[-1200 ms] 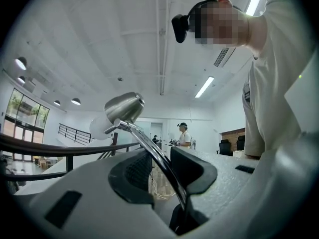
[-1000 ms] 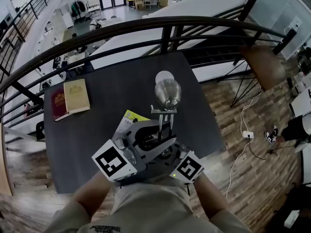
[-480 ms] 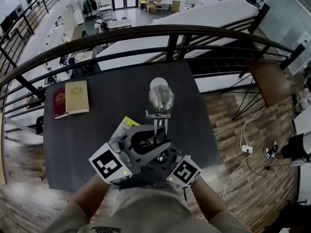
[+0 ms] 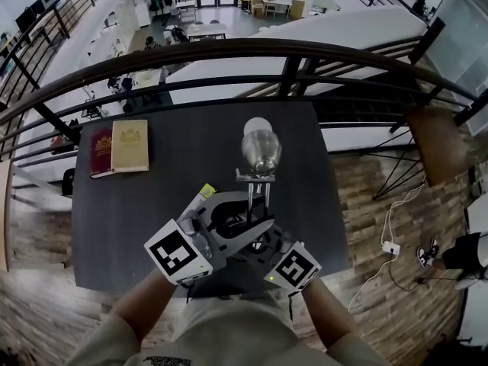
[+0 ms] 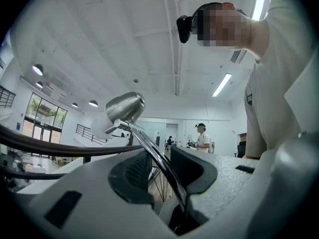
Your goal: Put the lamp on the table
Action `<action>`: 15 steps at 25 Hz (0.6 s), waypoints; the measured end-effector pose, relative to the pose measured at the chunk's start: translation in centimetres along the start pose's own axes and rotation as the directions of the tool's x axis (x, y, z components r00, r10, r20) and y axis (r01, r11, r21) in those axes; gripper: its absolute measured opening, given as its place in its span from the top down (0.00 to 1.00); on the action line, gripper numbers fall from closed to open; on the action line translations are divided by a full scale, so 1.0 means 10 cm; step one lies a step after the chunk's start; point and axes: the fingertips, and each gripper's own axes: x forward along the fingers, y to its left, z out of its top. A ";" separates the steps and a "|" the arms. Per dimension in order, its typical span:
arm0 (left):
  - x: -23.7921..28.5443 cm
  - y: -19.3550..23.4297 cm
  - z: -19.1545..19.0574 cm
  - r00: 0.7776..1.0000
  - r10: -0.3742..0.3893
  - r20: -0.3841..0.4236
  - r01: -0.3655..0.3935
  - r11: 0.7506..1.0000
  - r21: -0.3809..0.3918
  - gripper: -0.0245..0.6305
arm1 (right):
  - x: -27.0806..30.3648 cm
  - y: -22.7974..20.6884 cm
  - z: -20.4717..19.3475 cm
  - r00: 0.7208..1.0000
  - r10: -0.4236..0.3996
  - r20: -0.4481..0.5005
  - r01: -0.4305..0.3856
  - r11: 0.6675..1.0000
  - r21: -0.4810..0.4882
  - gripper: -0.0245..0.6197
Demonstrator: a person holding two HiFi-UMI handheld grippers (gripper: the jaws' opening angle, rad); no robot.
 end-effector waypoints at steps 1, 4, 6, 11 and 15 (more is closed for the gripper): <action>0.00 0.09 0.03 1.000 0.008 0.008 -0.008 1.000 0.000 0.77 | 0.05 -0.06 0.02 1.000 0.005 0.005 -0.005 1.000 -0.006 0.89; -0.03 0.40 0.13 1.000 0.020 0.012 -0.020 0.999 0.029 0.77 | 0.22 -0.30 0.15 0.999 0.029 0.034 -0.028 0.999 -0.034 0.89; -0.05 0.63 0.26 0.999 0.032 0.011 -0.033 0.998 0.057 0.77 | 0.36 -0.47 0.28 0.998 0.047 0.051 -0.044 0.997 -0.056 0.89; -0.11 1.25 0.53 0.997 0.050 0.056 -0.058 0.988 0.143 0.77 | 0.77 -1.01 0.52 0.993 0.079 0.089 -0.070 0.993 -0.100 0.89; -0.17 1.78 0.60 0.995 0.065 0.072 -0.078 0.977 0.199 0.77 | 1.14 -1.46 0.55 0.992 0.095 0.078 -0.083 0.986 -0.144 0.89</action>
